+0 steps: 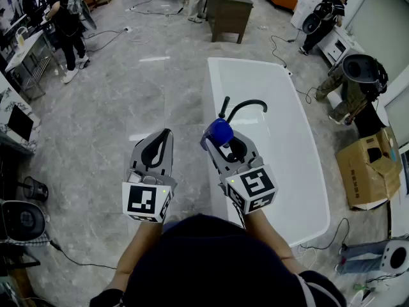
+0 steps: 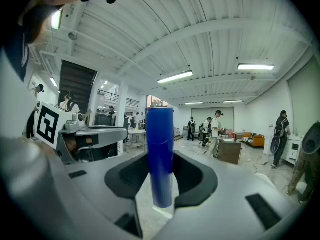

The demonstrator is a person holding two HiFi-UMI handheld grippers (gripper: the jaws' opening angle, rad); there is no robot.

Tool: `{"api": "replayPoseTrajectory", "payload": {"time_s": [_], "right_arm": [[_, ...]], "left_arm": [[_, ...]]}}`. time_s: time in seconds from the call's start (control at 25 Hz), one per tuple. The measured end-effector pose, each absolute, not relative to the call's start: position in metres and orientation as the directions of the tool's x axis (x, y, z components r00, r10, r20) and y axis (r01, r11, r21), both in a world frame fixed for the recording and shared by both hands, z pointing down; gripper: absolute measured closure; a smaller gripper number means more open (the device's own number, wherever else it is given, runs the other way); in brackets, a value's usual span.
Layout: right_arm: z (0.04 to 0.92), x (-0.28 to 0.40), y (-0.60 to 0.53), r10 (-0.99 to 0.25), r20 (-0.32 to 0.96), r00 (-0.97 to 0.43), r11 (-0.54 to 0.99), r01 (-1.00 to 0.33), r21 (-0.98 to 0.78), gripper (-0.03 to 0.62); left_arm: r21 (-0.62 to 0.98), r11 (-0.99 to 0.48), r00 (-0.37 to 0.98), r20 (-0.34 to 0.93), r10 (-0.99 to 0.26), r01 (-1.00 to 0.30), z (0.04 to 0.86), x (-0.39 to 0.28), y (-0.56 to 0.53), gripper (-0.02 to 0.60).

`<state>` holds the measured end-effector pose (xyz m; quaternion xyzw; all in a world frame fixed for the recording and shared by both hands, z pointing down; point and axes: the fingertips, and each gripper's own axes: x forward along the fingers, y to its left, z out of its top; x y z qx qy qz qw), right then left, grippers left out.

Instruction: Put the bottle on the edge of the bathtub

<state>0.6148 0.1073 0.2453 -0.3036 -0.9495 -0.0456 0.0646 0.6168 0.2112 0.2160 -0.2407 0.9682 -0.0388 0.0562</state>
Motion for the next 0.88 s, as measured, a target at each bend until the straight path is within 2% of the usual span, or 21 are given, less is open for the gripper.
{"api": "replayPoseTrajectory", "payload": {"time_s": [0.44, 0.64, 0.88], "right_arm": [[0.247, 0.592, 0.071, 0.584, 0.093, -0.807, 0.807, 0.589, 0.044, 0.430], [0.246, 0.563, 0.077, 0.588, 0.101, -0.803, 0.803, 0.594, 0.050, 0.430], [0.253, 0.519, 0.075, 0.550, 0.113, -0.827, 0.829, 0.557, 0.044, 0.430]], "left_arm": [[-0.111, 0.890, -0.889, -0.081, -0.451, -0.441, 0.219, 0.610, 0.175, 0.557], [-0.088, 0.903, -0.901, -0.075, -0.427, -0.421, 0.220, 0.582, 0.190, 0.557], [-0.063, 0.888, -0.886, -0.060, -0.460, -0.456, 0.233, 0.531, 0.193, 0.557]]}}
